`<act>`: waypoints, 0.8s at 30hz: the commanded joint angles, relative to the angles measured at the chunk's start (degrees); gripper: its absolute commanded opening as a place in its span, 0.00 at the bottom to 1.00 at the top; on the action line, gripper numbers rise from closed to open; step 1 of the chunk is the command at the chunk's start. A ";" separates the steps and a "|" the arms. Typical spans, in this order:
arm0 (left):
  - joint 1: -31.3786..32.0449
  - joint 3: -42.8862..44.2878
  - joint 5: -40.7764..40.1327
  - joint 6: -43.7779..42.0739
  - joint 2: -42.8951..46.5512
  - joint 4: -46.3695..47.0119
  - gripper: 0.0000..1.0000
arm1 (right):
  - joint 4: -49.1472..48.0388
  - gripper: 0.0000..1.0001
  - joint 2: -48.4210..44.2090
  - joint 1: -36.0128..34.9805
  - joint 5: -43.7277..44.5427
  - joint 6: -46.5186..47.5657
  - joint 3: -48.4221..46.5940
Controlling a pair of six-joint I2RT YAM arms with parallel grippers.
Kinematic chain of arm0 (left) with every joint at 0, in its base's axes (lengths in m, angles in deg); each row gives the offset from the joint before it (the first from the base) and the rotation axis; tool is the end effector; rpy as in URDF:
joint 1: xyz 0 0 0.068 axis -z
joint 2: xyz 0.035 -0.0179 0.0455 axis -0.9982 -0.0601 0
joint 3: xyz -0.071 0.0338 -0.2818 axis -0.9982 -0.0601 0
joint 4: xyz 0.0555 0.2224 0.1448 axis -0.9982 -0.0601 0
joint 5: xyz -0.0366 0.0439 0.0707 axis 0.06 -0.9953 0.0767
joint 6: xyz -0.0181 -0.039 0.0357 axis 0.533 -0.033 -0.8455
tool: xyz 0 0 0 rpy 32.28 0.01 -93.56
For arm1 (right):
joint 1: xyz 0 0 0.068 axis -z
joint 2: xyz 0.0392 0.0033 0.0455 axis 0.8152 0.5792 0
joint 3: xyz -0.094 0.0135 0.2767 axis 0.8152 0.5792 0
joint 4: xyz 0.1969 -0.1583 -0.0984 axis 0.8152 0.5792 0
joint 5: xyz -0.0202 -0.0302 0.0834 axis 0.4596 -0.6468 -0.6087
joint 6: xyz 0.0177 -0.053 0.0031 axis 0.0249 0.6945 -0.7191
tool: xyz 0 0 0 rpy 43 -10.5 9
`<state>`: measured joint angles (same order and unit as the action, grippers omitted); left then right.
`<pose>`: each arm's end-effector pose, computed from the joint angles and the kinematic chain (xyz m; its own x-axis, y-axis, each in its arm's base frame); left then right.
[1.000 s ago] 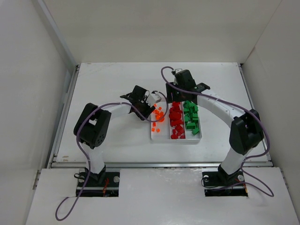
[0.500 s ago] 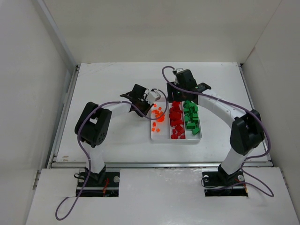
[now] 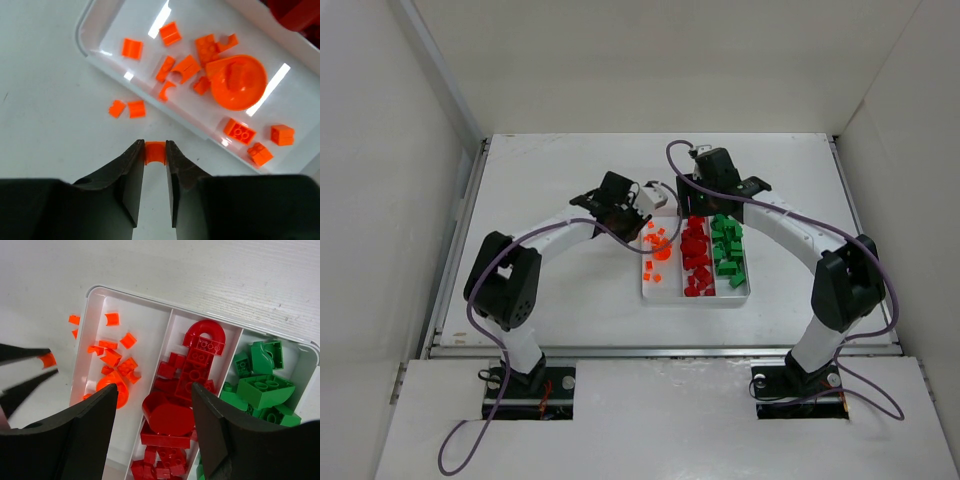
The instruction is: Sort the legos into containers by color
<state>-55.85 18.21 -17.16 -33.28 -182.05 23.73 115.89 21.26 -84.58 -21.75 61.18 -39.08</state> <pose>0.3354 -0.2108 0.2359 -0.2841 0.6440 -0.7103 0.8469 0.5158 0.1289 0.3473 0.1978 0.2954 -0.7186 -0.1127 -0.6863 -0.2864 0.9472 0.1443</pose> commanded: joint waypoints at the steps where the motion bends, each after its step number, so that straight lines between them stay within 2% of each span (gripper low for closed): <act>1: 3.75 1.61 1.41 -0.12 1.11 0.98 0.25 | -0.78 0.66 -2.59 0.27 1.41 0.41 -1.05; 2: 4.54 1.09 0.89 -0.12 1.11 1.59 0.31 | -0.78 0.66 -2.59 0.27 1.41 0.41 -1.05; 3: 4.55 1.08 0.88 -0.12 0.59 2.30 0.41 | -0.78 0.66 -2.59 0.27 1.93 0.41 -1.05; 16: 7.18 4.16 1.41 2.43 0.05 3.19 0.39 | -0.78 0.66 -3.65 0.27 1.94 0.41 0.08; 22: -2.30 -1.27 5.10 -0.63 4.00 0.11 0.43 | -0.26 0.66 -4.17 0.27 1.94 0.41 1.23; 23: -3.01 -2.51 3.88 -1.17 4.88 0.11 0.45 | -0.26 0.66 -4.17 0.27 1.94 0.41 1.23; 24: -3.62 -3.92 3.09 -1.18 6.72 0.11 0.53 | -0.26 0.66 -4.17 0.27 1.94 0.41 1.23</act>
<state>-56.75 17.48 -14.05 -32.82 -180.87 25.81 116.13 19.31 -84.30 -20.15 61.39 -38.27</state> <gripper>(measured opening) 0.505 0.661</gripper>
